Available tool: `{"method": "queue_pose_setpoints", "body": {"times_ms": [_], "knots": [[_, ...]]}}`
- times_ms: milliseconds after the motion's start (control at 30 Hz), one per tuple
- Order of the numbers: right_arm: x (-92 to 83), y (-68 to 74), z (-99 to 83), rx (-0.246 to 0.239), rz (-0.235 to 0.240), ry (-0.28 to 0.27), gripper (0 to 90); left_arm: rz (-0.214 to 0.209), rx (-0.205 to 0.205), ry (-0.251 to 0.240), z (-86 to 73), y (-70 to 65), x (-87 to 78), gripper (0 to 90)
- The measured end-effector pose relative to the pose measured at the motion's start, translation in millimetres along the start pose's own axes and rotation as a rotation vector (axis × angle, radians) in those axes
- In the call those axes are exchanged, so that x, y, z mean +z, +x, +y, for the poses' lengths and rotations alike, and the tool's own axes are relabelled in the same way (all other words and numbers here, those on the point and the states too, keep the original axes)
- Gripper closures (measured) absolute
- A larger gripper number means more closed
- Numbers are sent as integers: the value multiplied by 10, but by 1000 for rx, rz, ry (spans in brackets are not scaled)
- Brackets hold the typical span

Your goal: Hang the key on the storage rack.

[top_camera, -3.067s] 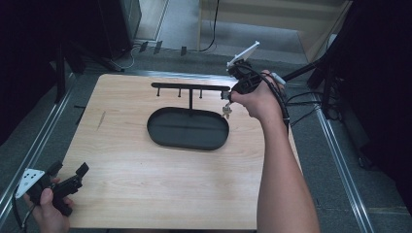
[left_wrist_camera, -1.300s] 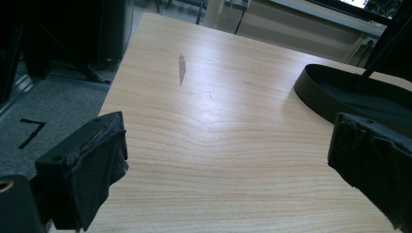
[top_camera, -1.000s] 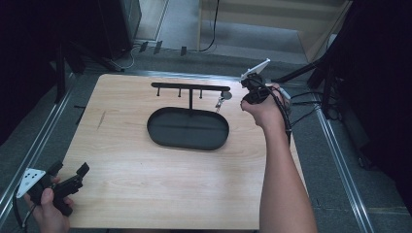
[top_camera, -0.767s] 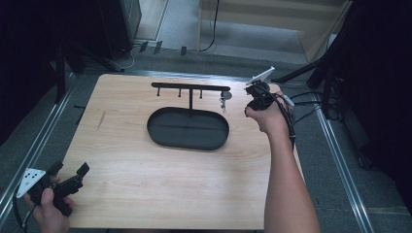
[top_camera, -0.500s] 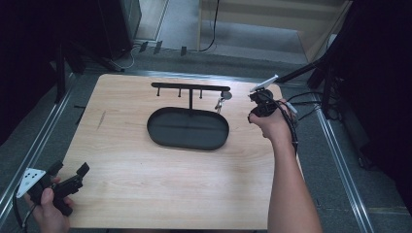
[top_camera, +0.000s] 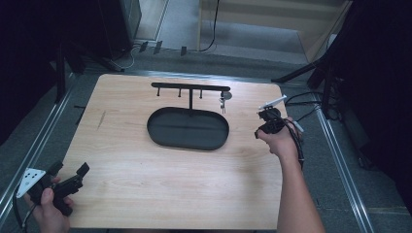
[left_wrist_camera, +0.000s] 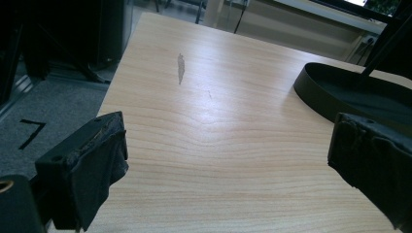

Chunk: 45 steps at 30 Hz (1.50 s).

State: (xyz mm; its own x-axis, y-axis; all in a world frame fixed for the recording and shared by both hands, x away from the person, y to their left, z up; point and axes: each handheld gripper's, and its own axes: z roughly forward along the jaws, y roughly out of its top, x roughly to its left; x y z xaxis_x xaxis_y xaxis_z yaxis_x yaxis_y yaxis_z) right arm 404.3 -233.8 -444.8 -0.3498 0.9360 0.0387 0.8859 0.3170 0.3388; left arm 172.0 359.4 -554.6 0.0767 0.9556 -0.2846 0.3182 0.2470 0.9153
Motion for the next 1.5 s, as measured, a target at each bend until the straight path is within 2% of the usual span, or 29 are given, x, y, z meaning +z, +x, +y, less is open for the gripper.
{"method": "queue_pose_setpoints", "body": {"times_ms": [200,333,433,500,533,567,600,667,700,733,767,800,867,900,933,967,1033,1233,1267,1300,1433,1500], "knots": [[91,-76,-193,25,36,-53,719,0,0,-1,0,-1,0,7],[159,-119,-383,40,56,-119,640,1,1,-1,0,-1,0,7],[223,-150,-550,73,94,-197,552,2,4,0,0,-4,0,8],[274,-163,-662,64,86,-239,515,4,6,0,-1,-5,-1,7],[313,-175,-766,63,65,-281,476,5,7,0,-1,-5,-1,8],[313,-175,-766,63,65,-281,476,5,7,0,-1,-5,-1,8],[331,-185,-880,71,55,-341,429,5,7,0,-1,-6,-1,7],[334,-184,-973,81,49,-398,408,7,8,3,0,-8,1,7],[334,-184,-973,81,49,-398,408,8,9,3,0,-9,2,7],[340,-183,-1031,92,51,-438,389,7,10,4,0,-10,2,8],[353,-176,-1153,111,58,-510,362,8,11,2,0,-10,3,7],[353,-176,-1153,111,58,-510,362,8,12,2,0,-11,2,7],[353,-160,-1330,135,43,-599,324,8,11,2,0,-10,1,8],[353,-160,-1330,135,43,-599,324,8,11,2,0,-10,1,7],[354,-156,-1439,132,29,-640,287,7,14,2,0,-10,0,8],[354,-156,-1439,132,29,-640,287,7,14,2,0,-10,0,8],[352,-161,-1542,125,0,-678,257,7,16,2,-1,-12,2,7],[307,-240,-1814,190,-22,-759,167,10,17,4,0,-15,4,8],[297,-268,-1890,197,-18,-762,166,10,17,4,1,-16,4,8],[297,-268,-1890,197,-18,-762,166,8,20,2,0,-17,4,8],[268,-314,-2037,175,1,-788,154,22,30,-1,-1,-31,4,58],[255,-332,-2098,191,22,-810,129,23,31,-2,-2,-32,4,58]]}}
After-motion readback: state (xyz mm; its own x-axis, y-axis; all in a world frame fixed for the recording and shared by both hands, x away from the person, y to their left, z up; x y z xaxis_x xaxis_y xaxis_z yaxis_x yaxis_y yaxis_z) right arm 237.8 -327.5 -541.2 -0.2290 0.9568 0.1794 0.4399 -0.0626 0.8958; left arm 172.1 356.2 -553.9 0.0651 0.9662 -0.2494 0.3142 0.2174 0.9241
